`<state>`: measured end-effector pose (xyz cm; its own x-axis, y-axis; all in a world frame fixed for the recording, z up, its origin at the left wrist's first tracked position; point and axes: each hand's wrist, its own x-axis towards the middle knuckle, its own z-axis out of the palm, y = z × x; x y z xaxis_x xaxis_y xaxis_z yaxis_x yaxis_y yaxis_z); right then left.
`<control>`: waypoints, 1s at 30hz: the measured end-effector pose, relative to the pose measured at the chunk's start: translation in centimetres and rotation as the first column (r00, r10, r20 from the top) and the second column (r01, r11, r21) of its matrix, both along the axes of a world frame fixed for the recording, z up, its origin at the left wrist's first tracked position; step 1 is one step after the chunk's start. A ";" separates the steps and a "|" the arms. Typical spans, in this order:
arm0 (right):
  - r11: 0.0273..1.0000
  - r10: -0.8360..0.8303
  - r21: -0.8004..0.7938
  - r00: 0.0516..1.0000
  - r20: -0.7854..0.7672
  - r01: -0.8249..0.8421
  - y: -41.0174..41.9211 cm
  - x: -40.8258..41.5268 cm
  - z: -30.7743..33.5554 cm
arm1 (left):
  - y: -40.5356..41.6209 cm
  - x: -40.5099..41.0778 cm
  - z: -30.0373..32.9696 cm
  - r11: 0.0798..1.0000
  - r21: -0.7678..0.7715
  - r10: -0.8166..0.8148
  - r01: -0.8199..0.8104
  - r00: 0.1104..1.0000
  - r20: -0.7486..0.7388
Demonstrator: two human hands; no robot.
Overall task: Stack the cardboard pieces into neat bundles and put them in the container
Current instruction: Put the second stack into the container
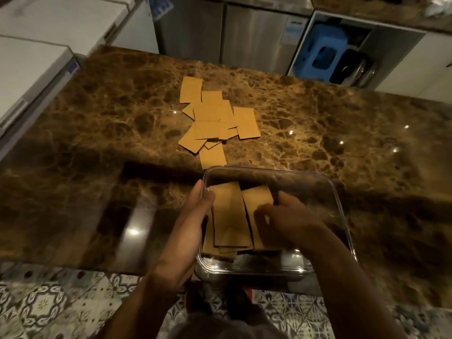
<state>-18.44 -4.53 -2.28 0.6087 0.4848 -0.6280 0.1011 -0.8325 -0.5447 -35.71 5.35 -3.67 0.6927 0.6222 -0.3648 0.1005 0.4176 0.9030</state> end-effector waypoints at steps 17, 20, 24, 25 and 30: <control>0.968 -0.096 0.214 0.983 -0.154 0.128 0.9 -4.5 0.2 | 0.0 0.7 -0.6 0.980 0.195 -0.027 0.040 0.997 -0.070; 0.947 -0.078 0.292 0.975 -0.207 0.137 0.8 -4.7 0.2 | 0.2 0.7 -0.5 0.968 0.236 -0.053 0.086 0.988 -0.146; 0.927 -0.109 0.320 0.958 -0.266 0.194 -0.1 -2.9 0.5 | 0.3 0.8 -0.2 0.964 0.259 -0.016 0.057 0.988 -0.156; 0.931 -0.118 0.305 0.958 -0.262 0.198 -0.1 -2.6 0.5 | 0.3 1.0 0.0 0.955 0.287 -0.021 0.073 0.984 -0.179; 0.927 -0.104 0.309 0.935 -0.339 0.215 -0.1 -2.8 -0.1 | 0.5 0.9 0.4 0.938 0.315 -0.057 0.148 0.958 -0.281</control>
